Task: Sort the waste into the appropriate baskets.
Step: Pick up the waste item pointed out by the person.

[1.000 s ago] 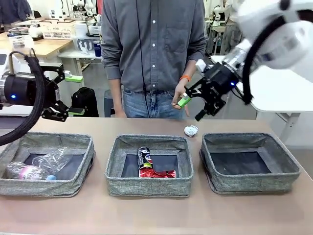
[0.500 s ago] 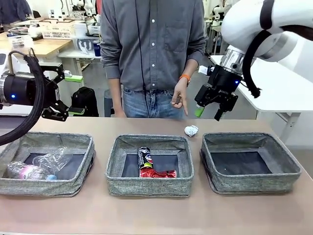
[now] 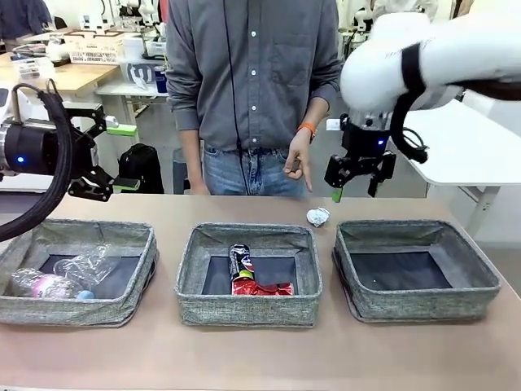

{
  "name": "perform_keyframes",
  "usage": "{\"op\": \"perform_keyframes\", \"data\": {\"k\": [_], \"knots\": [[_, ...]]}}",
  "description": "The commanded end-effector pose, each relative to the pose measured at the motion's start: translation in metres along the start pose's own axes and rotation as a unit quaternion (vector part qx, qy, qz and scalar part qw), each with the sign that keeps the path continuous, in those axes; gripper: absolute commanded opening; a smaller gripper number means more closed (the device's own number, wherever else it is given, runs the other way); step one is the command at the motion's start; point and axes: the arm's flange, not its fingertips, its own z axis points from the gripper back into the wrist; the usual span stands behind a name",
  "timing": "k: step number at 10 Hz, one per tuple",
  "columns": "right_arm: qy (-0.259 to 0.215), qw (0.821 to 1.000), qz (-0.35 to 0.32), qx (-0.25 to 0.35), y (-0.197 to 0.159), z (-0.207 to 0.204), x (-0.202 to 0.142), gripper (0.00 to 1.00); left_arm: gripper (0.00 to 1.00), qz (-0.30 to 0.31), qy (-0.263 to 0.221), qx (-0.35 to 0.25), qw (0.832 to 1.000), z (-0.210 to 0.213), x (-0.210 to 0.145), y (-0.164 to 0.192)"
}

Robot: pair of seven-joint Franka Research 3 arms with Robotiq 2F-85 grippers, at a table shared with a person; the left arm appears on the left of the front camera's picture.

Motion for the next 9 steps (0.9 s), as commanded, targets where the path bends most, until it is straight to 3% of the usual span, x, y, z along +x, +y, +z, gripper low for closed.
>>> {"op": "perform_keyframes", "data": {"k": [1,5,7,9], "knots": [[-0.051,0.997,0.046,0.021,0.01,-0.031,0.048,1.0,1.0,0.002,-0.006,-0.006,1.0,-0.002,0.0,-0.003],[-0.119,0.984,0.118,0.064,-0.016,-0.091,0.083,1.0,1.0,0.002,-0.006,-0.006,1.0,-0.002,0.0,-0.003],[-0.145,0.98,0.119,0.068,-0.021,-0.104,0.092,1.0,1.0,0.002,-0.006,-0.006,1.0,-0.002,0.0,-0.003],[-0.142,0.979,0.11,0.095,-0.026,-0.116,0.099,1.0,1.0,0.002,-0.006,-0.006,1.0,-0.002,0.0,-0.003]]}}
